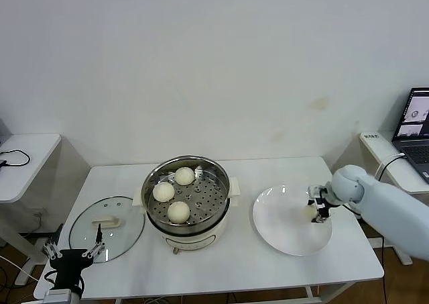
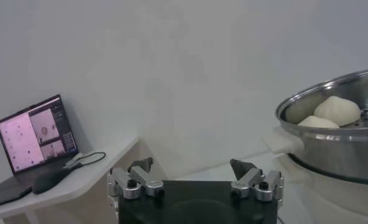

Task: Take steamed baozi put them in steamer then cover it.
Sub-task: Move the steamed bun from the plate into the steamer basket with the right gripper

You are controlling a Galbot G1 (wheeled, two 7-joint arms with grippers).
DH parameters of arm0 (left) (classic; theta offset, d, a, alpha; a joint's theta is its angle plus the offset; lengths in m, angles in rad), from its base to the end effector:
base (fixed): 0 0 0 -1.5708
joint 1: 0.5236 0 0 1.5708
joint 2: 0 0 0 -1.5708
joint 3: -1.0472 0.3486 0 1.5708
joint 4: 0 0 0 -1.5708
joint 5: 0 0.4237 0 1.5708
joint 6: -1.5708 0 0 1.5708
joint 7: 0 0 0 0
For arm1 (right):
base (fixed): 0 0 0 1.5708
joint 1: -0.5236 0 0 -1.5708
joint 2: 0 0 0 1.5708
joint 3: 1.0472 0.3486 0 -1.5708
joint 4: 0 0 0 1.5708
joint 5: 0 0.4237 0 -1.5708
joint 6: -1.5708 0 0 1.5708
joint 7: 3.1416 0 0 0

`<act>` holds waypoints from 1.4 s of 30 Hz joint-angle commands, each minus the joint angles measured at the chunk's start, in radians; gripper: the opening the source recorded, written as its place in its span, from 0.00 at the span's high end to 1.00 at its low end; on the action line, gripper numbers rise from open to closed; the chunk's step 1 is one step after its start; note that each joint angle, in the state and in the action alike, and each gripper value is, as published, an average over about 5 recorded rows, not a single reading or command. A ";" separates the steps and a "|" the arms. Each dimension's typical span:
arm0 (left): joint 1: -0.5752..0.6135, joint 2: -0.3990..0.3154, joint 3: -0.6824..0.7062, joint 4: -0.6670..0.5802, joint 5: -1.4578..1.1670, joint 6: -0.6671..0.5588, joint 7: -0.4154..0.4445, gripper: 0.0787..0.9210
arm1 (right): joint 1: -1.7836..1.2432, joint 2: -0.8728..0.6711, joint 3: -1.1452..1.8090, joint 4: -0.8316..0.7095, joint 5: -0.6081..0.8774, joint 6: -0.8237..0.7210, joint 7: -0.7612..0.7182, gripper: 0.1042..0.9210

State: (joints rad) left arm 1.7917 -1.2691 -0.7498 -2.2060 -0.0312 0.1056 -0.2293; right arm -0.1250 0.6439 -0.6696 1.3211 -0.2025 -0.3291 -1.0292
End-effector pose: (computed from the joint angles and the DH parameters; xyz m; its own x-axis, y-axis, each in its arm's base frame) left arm 0.1969 0.1019 -0.2768 -0.9651 -0.2448 0.0931 -0.1954 0.9097 0.3666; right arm 0.5515 -0.1334 -0.2281 -0.2678 -0.0394 0.9627 -0.9634 -0.0011 -0.2681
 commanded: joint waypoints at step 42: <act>-0.045 -0.011 -0.001 0.008 -0.011 0.006 0.001 0.12 | 0.535 0.621 -0.520 0.064 0.743 -0.395 0.334 0.36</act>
State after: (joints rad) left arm 1.7475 -1.2766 -0.7497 -2.1975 -0.0423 0.1122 -0.2287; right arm 0.4918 1.1378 -1.1700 1.4254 0.4869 -0.6627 -0.7785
